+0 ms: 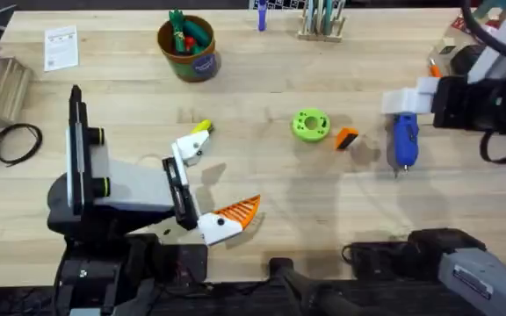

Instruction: Pick up the gripper from the table and insert it into the empty holder that is missing its gripper. Then pick up a screw, insert it into the mounting hole, and use the screwdriver to tighten it. Finally, clean up the table by picking up the vegetable and placing it into the bucket.

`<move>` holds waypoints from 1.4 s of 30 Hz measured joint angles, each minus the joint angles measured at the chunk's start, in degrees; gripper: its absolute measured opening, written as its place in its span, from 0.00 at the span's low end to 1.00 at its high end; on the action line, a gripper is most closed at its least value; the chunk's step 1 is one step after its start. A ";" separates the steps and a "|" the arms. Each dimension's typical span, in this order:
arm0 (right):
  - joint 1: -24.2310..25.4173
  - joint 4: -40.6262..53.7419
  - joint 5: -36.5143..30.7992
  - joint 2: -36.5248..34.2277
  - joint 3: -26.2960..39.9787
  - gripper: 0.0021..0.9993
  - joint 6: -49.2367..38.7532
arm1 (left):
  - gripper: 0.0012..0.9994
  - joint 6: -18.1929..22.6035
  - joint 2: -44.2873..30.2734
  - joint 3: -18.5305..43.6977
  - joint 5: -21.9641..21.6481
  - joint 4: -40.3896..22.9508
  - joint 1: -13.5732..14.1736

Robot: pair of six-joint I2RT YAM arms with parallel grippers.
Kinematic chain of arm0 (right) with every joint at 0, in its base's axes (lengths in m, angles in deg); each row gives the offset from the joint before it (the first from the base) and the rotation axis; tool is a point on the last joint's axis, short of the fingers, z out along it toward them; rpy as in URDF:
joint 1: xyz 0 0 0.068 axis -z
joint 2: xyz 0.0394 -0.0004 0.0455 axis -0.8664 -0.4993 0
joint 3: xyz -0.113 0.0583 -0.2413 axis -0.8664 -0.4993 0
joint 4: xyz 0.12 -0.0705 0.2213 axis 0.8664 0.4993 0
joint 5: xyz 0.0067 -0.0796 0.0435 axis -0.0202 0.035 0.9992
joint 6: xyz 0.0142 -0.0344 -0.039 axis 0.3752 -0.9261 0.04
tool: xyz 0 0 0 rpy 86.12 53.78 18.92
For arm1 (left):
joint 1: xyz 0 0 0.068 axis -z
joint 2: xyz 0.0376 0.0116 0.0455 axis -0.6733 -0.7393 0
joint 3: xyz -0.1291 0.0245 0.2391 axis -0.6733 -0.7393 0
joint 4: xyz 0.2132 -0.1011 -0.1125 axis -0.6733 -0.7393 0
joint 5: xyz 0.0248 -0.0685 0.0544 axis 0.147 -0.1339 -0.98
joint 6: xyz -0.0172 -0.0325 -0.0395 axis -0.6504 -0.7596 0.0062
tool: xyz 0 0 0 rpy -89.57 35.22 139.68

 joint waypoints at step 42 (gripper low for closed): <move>-21.70 8.10 -4.75 -21.64 5.68 0.85 35.53 | 0.99 0.00 0.00 0.00 0.00 0.00 0.00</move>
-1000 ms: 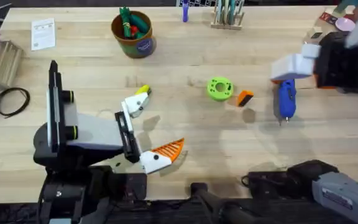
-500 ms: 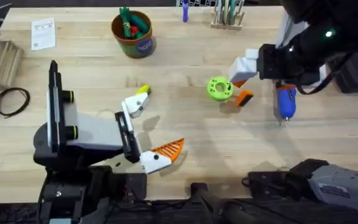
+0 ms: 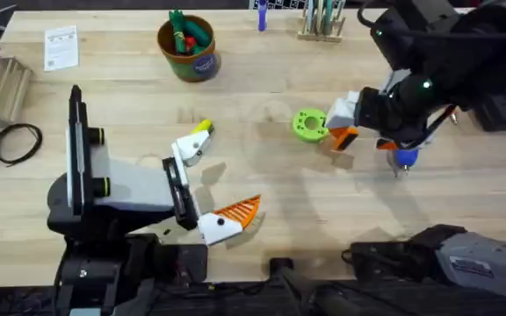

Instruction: Pick up the gripper from the table and insert it into the empty holder that is missing its gripper. Then pick up a screw, insert it into the mounting hole, and use the screwdriver to tighten it. Finally, clean up the table by picking up the vegetable and placing it into the bucket.

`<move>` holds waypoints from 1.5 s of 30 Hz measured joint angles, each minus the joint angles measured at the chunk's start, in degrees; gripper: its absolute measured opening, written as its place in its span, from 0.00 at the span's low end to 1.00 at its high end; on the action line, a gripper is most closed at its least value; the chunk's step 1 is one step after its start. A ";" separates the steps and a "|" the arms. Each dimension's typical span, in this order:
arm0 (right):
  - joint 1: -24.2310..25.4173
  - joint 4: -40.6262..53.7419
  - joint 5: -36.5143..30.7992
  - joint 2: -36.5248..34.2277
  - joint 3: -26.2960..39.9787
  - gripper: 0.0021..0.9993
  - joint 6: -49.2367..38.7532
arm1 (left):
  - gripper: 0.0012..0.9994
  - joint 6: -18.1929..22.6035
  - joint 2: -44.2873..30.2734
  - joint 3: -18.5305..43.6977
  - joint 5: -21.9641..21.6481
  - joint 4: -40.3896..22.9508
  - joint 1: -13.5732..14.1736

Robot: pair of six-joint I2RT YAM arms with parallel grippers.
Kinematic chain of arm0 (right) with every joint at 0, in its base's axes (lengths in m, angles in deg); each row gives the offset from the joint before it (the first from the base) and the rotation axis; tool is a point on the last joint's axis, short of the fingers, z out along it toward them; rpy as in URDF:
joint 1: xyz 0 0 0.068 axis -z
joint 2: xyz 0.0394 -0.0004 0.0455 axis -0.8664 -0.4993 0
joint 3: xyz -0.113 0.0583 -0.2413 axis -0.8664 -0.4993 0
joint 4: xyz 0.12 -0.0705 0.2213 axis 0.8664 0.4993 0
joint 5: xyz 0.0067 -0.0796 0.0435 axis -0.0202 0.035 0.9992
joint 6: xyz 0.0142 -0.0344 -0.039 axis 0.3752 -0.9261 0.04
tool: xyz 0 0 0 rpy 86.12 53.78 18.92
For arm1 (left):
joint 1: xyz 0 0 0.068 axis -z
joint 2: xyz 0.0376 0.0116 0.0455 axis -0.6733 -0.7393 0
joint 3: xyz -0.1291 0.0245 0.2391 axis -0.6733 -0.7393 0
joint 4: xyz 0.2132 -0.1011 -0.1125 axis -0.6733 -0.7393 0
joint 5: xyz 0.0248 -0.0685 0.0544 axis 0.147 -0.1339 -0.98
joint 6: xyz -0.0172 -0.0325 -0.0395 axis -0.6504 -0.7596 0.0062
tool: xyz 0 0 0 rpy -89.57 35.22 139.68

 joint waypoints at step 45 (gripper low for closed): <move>2.53 -3.75 -0.02 -9.70 0.97 0.61 -1.79 | 0.99 0.00 -0.02 0.00 0.00 0.00 0.00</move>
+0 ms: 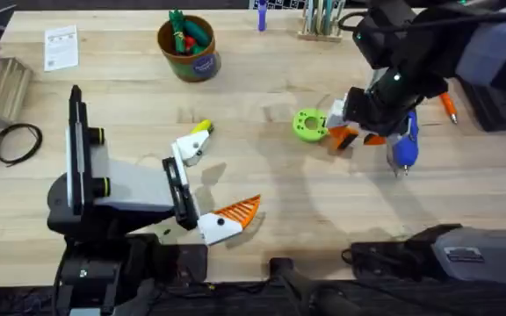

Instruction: Pick up the gripper from the table and insert it into the empty holder that is missing its gripper. Then pick up a screw, insert it into the mounting hole, and use the screwdriver to tighten it. Finally, clean up the table by picking up the vegetable and placing it into the bucket.

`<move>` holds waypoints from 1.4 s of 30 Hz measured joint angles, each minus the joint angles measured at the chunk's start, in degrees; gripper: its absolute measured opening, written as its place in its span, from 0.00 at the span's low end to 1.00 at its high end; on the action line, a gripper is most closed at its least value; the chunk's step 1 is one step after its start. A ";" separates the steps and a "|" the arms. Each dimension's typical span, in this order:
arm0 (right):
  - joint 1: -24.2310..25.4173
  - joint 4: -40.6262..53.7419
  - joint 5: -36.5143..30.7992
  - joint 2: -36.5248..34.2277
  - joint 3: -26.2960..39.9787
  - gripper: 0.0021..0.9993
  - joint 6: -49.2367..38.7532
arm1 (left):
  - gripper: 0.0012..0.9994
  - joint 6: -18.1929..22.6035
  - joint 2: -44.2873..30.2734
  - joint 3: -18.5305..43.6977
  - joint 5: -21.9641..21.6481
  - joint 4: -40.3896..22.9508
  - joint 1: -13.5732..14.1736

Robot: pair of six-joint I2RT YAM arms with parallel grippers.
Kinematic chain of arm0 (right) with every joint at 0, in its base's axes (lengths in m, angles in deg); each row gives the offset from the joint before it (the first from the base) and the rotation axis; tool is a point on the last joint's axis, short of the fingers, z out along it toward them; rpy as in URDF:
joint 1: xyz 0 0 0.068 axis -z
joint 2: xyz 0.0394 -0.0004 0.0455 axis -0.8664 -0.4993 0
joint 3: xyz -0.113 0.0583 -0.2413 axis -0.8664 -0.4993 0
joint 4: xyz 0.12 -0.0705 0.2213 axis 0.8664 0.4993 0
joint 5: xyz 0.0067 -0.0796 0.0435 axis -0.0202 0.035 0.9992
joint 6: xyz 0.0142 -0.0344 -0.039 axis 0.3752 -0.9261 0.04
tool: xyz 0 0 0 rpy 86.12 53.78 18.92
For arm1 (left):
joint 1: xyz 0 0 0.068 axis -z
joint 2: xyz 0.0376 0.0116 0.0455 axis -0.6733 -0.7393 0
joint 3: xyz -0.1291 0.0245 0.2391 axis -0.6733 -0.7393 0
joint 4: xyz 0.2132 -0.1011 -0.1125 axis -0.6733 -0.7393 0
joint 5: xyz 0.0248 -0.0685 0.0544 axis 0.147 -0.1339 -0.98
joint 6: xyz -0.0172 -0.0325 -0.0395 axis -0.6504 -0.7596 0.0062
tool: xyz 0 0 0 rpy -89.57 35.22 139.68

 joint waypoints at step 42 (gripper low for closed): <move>0.02 -17.92 21.00 28.28 -7.50 0.01 -0.67 | 0.99 -0.01 0.02 0.00 -0.01 0.00 0.00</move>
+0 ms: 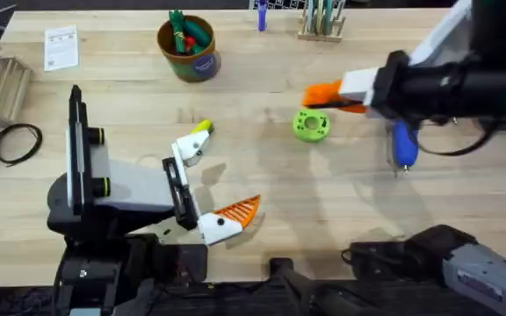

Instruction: Pick up the gripper from the table and insert it into the empty holder that is missing its gripper. Then pick up a screw, insert it into the mounting hole, and use the screwdriver to tighten it. Finally, clean up the table by picking up the vegetable and placing it into the bucket.

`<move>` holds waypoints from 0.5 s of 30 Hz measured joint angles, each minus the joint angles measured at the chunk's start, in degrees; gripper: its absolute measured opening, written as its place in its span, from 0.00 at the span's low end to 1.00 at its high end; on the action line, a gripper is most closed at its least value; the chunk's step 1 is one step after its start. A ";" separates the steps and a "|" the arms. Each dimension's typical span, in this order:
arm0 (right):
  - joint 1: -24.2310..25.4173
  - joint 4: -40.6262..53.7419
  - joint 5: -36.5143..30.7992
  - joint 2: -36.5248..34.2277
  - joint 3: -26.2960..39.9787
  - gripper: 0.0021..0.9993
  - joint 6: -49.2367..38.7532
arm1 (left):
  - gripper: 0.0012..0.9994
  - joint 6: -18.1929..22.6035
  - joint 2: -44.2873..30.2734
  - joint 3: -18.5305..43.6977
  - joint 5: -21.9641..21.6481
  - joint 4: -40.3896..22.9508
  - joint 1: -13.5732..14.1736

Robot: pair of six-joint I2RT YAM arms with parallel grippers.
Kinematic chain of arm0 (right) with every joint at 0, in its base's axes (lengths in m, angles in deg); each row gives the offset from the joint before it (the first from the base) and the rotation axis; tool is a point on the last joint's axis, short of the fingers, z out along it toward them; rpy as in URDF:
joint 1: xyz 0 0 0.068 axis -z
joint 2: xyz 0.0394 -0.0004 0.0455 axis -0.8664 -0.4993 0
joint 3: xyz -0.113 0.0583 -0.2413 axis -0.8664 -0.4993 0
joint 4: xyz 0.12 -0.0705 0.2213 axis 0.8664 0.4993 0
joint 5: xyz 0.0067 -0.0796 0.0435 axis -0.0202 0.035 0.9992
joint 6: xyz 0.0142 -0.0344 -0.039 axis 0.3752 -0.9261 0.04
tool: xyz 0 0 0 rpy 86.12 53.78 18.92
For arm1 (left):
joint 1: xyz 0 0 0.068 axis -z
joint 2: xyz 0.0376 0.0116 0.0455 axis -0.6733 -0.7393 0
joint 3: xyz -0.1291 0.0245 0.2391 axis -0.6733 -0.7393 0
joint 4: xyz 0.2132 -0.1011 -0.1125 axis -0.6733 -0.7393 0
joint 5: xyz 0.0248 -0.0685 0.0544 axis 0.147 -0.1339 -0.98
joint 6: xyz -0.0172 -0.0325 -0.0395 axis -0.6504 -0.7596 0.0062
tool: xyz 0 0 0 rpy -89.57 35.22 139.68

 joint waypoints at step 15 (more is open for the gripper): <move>0.02 -39.20 39.46 -4.99 -19.80 0.01 1.43 | 0.99 0.00 0.00 0.00 0.01 0.00 0.00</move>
